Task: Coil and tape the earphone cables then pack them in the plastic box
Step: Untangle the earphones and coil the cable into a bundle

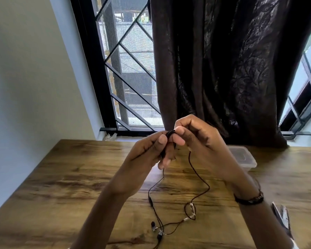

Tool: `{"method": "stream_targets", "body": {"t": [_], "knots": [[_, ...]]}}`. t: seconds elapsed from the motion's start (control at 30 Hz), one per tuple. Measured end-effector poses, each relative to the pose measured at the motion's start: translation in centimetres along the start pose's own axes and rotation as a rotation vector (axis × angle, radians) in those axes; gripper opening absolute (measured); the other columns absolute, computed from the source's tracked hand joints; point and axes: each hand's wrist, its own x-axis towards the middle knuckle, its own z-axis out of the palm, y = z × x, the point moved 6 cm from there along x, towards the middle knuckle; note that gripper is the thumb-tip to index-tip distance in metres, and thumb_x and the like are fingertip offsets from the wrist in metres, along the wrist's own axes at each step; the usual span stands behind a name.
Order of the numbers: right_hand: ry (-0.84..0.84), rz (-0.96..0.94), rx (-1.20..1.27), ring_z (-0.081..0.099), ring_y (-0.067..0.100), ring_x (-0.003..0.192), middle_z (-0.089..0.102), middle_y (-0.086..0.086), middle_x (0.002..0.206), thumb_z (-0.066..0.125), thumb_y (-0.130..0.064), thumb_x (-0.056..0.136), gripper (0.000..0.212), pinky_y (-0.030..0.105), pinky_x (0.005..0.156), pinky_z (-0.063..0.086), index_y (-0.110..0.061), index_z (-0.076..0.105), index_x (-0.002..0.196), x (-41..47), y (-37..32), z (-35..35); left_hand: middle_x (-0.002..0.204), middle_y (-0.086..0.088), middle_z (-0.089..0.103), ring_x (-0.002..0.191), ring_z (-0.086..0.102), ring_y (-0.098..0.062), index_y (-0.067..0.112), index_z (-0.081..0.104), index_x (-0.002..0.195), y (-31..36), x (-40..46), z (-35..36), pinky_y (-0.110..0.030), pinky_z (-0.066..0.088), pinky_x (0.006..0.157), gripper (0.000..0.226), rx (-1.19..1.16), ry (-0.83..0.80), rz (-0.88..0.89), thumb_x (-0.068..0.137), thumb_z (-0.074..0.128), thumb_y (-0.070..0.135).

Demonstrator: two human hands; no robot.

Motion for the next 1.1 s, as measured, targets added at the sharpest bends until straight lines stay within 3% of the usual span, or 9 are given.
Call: {"method": "stream_targets", "body": {"t": [0.13,0.27,0.37,0.67,0.77,0.97,1.1], "knots": [[0.072,0.015,0.157,0.044,0.002,0.060,0.049,-0.006,0.067,0.045,-0.026,0.101,0.015,0.013,0.057,0.038,-0.018,0.055,0.093,-0.7,1.7,1.0,0.069,0.014,0.049,0.061,0.039,-0.004,0.009,0.062,0.116,-0.6,0.1,0.2,-0.015,0.037,0.063,0.033,-0.071,0.001,0.000,0.101,0.035,0.020],[0.126,0.064,0.239,0.044,0.014,0.056,0.050,0.015,0.067,0.042,-0.025,0.103,0.017,0.016,0.053,0.038,-0.019,0.057,0.102,-1.5,3.0,2.0,0.078,0.010,0.050,0.068,0.045,-0.003,0.002,0.053,0.129,-1.1,0.1,0.2,-0.016,0.042,0.071,0.036,-0.145,-0.022,-0.003,0.101,0.032,0.009],[0.128,0.137,0.271,0.039,0.006,0.055,0.047,0.001,0.064,0.040,-0.020,0.103,0.017,0.015,0.051,0.034,-0.011,0.055,0.100,-2.4,3.9,3.1,0.086,0.004,0.053,0.075,0.052,-0.005,-0.005,0.043,0.137,-0.8,0.2,-0.4,-0.020,0.047,0.082,0.039,-0.183,-0.020,0.020,0.101,0.030,0.002],[0.131,0.233,0.038,0.042,0.003,0.049,0.049,-0.008,0.058,0.043,-0.037,0.098,0.025,0.020,0.047,0.033,-0.016,0.056,0.093,-4.3,3.3,4.0,0.115,-0.004,0.060,0.097,0.056,-0.012,0.000,0.034,0.144,-1.7,0.3,-1.6,-0.027,0.047,0.086,0.047,-0.166,-0.014,-0.092,0.097,0.034,-0.002],[0.091,0.233,-0.065,0.046,0.005,0.046,0.053,-0.006,0.058,0.046,-0.029,0.100,0.019,0.017,0.047,0.035,-0.019,0.057,0.088,-4.6,2.8,3.8,0.125,-0.004,0.062,0.109,0.058,-0.012,0.004,0.035,0.143,-1.7,0.3,-1.8,-0.024,0.046,0.092,0.048,-0.119,-0.014,-0.114,0.096,0.033,-0.005],[0.046,0.170,-0.286,0.051,0.015,0.053,0.057,-0.002,0.061,0.044,-0.040,0.097,0.029,0.027,0.049,0.040,-0.019,0.058,0.082,-5.0,0.9,3.2,0.127,-0.003,0.062,0.119,0.057,-0.016,0.005,0.032,0.144,-1.6,0.5,-2.0,-0.023,0.043,0.098,0.049,0.068,-0.017,-0.125,0.096,0.033,-0.006],[0.033,0.169,-0.389,0.053,0.015,0.059,0.058,-0.006,0.063,0.052,-0.032,0.096,0.018,0.028,0.055,0.041,-0.021,0.058,0.084,-4.9,-0.2,2.6,0.125,-0.005,0.061,0.119,0.057,-0.017,0.002,0.028,0.145,-1.7,0.4,-1.9,-0.026,0.043,0.099,0.049,0.189,-0.033,-0.139,0.098,0.030,-0.011]]}}
